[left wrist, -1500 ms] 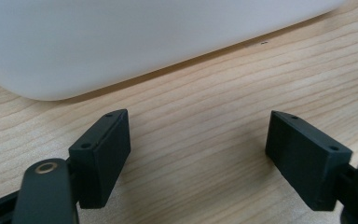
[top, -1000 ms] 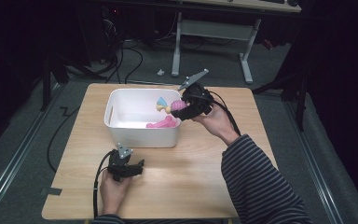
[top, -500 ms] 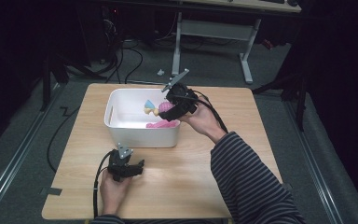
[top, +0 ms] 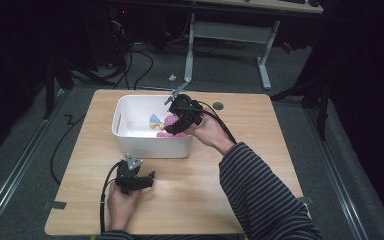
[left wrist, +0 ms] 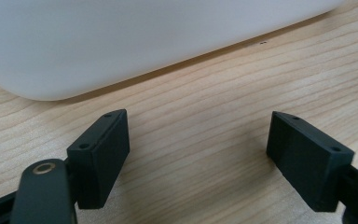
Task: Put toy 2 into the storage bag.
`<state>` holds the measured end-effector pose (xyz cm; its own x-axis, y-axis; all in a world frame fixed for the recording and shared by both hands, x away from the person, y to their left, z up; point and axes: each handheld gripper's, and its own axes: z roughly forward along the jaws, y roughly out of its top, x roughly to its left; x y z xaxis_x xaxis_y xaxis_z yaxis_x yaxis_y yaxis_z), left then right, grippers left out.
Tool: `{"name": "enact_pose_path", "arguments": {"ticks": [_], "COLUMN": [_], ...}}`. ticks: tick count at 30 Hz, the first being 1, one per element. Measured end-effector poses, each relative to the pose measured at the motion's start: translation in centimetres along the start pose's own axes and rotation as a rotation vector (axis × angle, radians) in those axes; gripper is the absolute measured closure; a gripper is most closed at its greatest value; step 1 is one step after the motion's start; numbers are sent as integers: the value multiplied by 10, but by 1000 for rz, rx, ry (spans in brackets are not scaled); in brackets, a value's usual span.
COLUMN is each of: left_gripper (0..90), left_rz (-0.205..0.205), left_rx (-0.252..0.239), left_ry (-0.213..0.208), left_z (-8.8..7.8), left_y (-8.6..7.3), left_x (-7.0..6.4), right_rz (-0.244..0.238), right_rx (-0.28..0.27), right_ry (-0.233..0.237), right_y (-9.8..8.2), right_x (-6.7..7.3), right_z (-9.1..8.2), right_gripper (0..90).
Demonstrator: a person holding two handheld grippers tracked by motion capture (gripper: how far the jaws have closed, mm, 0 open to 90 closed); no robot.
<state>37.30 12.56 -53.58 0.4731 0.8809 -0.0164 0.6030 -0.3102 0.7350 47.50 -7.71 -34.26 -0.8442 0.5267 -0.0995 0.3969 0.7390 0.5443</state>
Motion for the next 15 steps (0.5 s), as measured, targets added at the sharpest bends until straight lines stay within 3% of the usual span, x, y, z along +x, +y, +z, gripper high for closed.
{"name": "enact_pose_path", "arguments": {"ticks": [5, 9, 15], "left_gripper": [215, 214, 213], "left_rz": [0, 2, 3], "left_rx": [0, 0, 1], "left_ry": [0, 0, 0], "left_z": [0, 0, 0], "left_y": [0, 0, 0], "left_x": [0, 0, 0], "right_rz": [-2, 12, 2], "right_rx": [20, -15, -70], "right_ry": [-2, -10, -23], "right_y": [-1, -2, -12], "right_x": [1, 0, -2], "right_z": [3, -2, -18], "right_gripper": [306, 268, 288]}}
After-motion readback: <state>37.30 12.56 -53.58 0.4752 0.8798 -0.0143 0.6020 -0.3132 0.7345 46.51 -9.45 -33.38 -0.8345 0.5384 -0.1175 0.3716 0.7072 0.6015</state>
